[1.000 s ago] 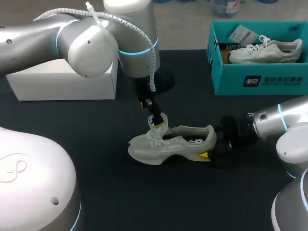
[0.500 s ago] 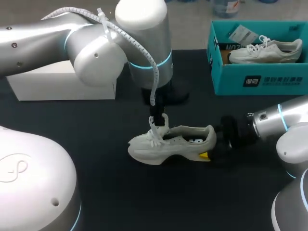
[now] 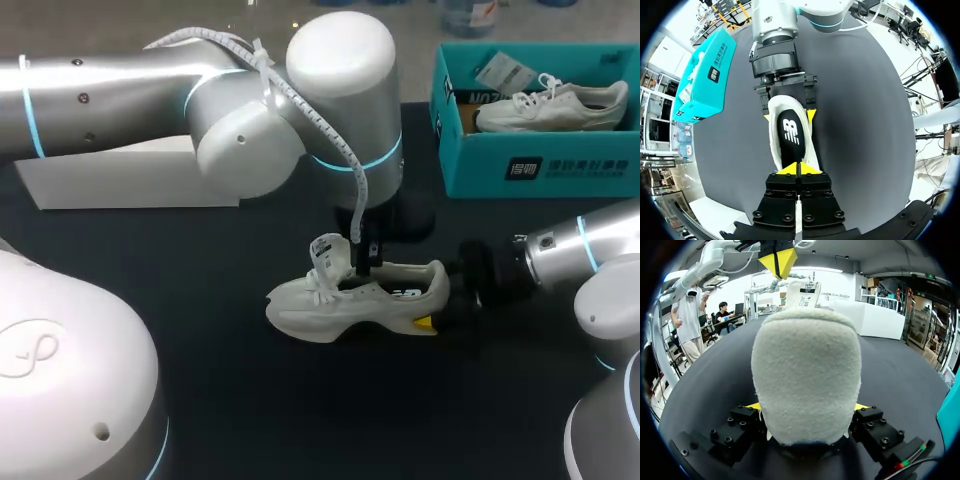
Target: Take the shoe out of the shoebox, open the shoe tongue, remove and reinsert the insole, then place the shoe into the shoebox
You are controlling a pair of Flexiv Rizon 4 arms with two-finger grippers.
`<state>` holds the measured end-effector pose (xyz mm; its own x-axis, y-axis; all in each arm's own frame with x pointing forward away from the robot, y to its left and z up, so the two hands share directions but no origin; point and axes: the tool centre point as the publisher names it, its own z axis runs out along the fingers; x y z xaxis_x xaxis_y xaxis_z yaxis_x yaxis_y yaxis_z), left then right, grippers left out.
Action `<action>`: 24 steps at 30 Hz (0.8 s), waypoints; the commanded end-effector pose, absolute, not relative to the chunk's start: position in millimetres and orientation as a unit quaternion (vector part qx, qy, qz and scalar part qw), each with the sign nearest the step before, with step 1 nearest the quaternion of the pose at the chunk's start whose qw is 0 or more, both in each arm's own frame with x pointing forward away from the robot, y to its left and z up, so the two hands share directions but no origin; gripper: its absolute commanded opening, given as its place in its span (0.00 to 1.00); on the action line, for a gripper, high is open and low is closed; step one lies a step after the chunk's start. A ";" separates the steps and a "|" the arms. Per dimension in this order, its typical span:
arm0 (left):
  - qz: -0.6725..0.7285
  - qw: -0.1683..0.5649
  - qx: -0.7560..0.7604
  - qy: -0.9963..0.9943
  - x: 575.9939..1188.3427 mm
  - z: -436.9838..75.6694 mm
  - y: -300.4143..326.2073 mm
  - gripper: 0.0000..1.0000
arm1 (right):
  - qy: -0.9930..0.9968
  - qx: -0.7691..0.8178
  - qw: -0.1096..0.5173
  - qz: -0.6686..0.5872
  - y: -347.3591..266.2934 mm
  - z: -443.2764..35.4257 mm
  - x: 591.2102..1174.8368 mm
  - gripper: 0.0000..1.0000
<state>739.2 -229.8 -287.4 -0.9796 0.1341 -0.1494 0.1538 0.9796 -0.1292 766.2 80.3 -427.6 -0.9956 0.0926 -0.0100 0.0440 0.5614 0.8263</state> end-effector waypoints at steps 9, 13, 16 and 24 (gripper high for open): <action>-0.070 0.059 0.068 0.993 746.9 -313.0 -246.4 0.00 | 0.884 0.039 0.027 0.465 81.8 -429.3 765.9 0.00; -0.070 0.059 0.068 0.993 746.9 -313.0 -246.4 0.00 | 0.884 0.039 0.027 0.465 81.8 -429.3 765.9 0.00; -0.070 0.059 0.068 0.993 746.9 -313.0 -246.4 0.00 | 0.884 0.039 0.027 0.465 81.8 -429.3 765.9 0.00; -0.093 0.040 0.066 0.993 752.7 -323.3 -259.6 0.00 | 0.884 0.039 0.027 0.465 81.8 -429.3 765.9 0.00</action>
